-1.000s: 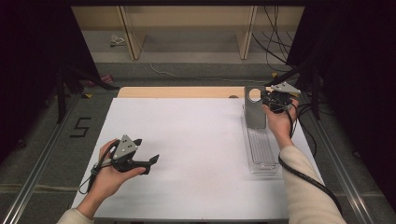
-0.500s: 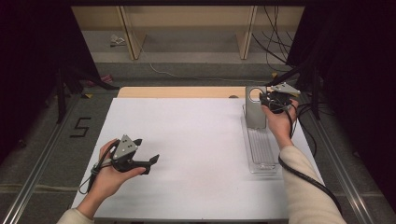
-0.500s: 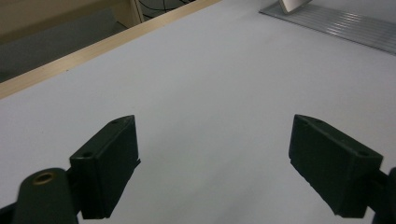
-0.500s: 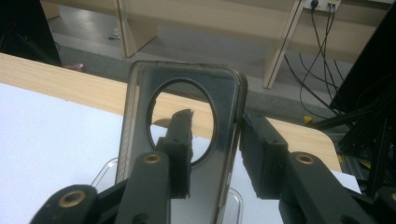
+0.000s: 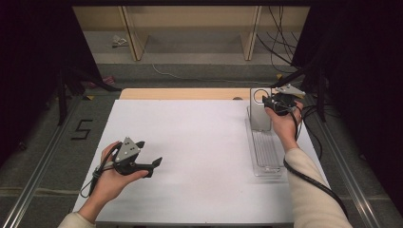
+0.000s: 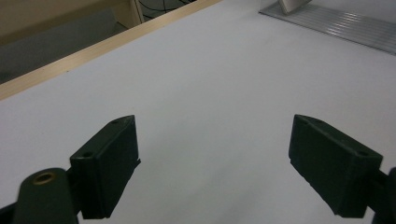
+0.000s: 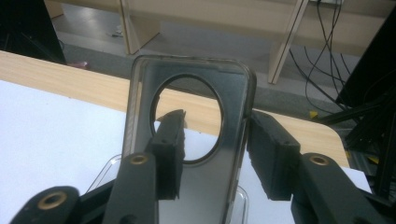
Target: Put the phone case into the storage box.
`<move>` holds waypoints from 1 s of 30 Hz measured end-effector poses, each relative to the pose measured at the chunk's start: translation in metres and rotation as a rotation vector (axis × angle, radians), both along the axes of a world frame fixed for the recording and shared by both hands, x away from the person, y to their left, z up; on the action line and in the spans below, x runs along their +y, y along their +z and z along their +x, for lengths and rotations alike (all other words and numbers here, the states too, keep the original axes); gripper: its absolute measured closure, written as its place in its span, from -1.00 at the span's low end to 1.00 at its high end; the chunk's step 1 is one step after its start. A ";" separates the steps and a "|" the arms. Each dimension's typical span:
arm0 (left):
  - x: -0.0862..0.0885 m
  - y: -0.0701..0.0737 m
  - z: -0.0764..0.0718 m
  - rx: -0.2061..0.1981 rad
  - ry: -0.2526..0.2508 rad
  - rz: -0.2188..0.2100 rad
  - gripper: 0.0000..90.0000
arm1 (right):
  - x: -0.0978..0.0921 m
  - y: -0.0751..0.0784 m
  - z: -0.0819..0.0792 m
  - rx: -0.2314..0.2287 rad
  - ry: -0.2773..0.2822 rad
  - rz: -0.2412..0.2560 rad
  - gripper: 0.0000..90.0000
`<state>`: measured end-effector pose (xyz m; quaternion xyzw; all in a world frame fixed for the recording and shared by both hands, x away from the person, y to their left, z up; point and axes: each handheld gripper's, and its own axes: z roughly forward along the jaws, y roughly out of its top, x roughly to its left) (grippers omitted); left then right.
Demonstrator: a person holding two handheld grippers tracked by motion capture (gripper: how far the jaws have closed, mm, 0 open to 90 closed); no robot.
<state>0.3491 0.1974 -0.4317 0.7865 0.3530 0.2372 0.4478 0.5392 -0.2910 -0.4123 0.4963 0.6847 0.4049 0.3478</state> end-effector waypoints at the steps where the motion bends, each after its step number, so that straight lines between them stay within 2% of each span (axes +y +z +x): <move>1: 0.000 0.000 0.000 0.000 0.001 0.000 -0.66 | 0.000 0.000 0.000 0.003 0.000 0.001 0.22; 8: 0.000 0.000 0.000 0.000 0.000 0.001 -0.66 | 0.001 -0.003 0.002 0.042 0.016 0.010 -0.06; 15: 0.000 -0.001 0.000 0.001 -0.002 0.003 -0.65 | 0.001 -0.002 0.002 0.060 0.027 0.021 -0.21; 22: 0.000 -0.001 0.000 0.001 -0.001 0.002 -0.65 | 0.002 0.005 0.001 0.023 0.037 0.036 -0.26; 30: 0.000 0.000 0.000 0.000 -0.001 0.000 -0.65 | 0.003 0.010 -0.002 0.013 0.038 0.035 -0.25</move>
